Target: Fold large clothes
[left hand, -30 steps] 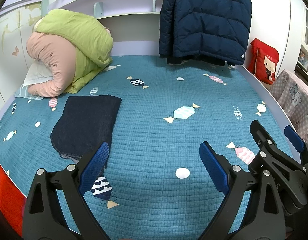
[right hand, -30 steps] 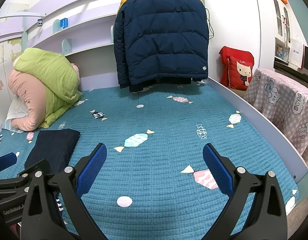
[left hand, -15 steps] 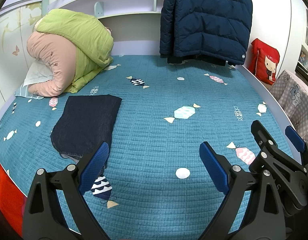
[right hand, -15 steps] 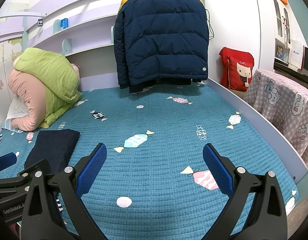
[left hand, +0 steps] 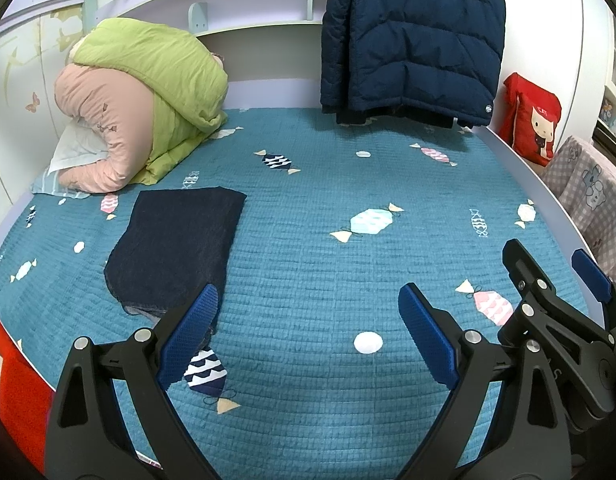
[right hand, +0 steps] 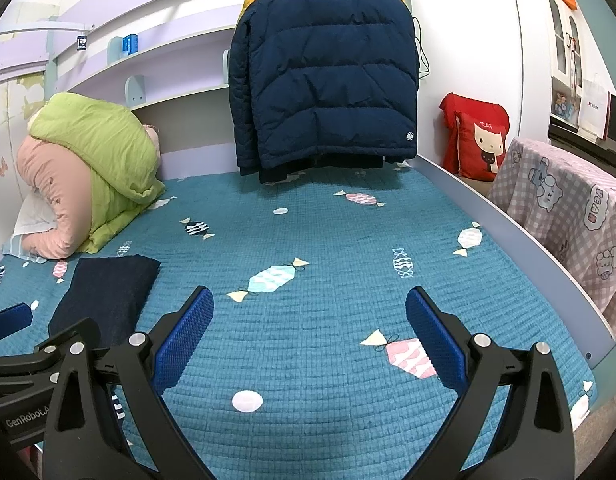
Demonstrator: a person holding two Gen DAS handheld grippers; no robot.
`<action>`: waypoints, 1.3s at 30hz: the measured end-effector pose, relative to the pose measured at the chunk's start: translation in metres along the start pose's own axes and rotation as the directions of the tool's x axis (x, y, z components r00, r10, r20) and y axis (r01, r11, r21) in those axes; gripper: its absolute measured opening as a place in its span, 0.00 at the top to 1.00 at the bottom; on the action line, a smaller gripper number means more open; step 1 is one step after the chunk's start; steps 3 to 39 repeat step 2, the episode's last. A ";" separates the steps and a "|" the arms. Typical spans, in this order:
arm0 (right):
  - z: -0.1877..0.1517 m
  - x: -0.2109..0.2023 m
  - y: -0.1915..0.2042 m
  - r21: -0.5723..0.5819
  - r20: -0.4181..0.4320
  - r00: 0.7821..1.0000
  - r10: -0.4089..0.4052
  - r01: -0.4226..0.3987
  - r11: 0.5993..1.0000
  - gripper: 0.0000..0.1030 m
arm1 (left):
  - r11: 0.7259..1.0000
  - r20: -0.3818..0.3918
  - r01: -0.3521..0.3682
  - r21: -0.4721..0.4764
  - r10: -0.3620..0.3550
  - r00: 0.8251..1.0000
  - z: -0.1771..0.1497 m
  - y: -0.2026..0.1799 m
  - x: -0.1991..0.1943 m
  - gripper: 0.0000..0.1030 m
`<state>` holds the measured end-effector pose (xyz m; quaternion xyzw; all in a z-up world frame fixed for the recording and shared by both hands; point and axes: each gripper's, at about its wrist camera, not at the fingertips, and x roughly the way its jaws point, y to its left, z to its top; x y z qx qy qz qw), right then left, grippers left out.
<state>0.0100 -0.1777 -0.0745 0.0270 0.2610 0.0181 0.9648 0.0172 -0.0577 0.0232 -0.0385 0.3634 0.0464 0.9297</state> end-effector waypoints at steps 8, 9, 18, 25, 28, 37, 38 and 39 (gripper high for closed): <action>0.000 0.000 0.000 -0.001 0.000 1.000 0.001 -0.001 1.000 0.09 | 1.000 0.001 0.000 0.001 0.000 1.000 0.001 -0.001 0.000 0.10; 0.000 0.000 0.000 -0.001 0.000 1.000 0.001 -0.001 1.000 0.09 | 1.000 0.001 0.000 0.001 0.000 1.000 0.001 -0.001 0.000 0.10; 0.000 0.000 0.000 -0.001 0.000 1.000 0.001 -0.001 1.000 0.09 | 1.000 0.001 0.000 0.001 0.000 1.000 0.001 -0.001 0.000 0.10; 0.000 0.000 0.000 -0.001 0.000 1.000 0.001 -0.001 1.000 0.09 | 1.000 0.001 0.000 0.001 0.000 1.000 0.001 -0.001 0.000 0.10; 0.000 0.000 0.000 -0.001 0.000 1.000 0.001 -0.001 1.000 0.09 | 1.000 0.001 0.000 0.001 0.000 1.000 0.001 -0.001 0.000 0.10; 0.000 0.000 0.000 -0.001 0.000 1.000 0.001 -0.001 1.000 0.09 | 1.000 0.001 0.000 0.001 0.000 1.000 0.001 -0.001 0.000 0.10; 0.000 0.000 0.000 -0.001 0.000 1.000 0.001 -0.001 1.000 0.09 | 1.000 0.001 0.000 0.001 0.000 1.000 0.001 -0.001 0.000 0.10; 0.000 0.000 0.000 -0.001 0.000 1.000 0.001 -0.001 1.000 0.09 | 1.000 0.001 0.000 0.001 0.000 1.000 0.001 -0.001 0.000 0.10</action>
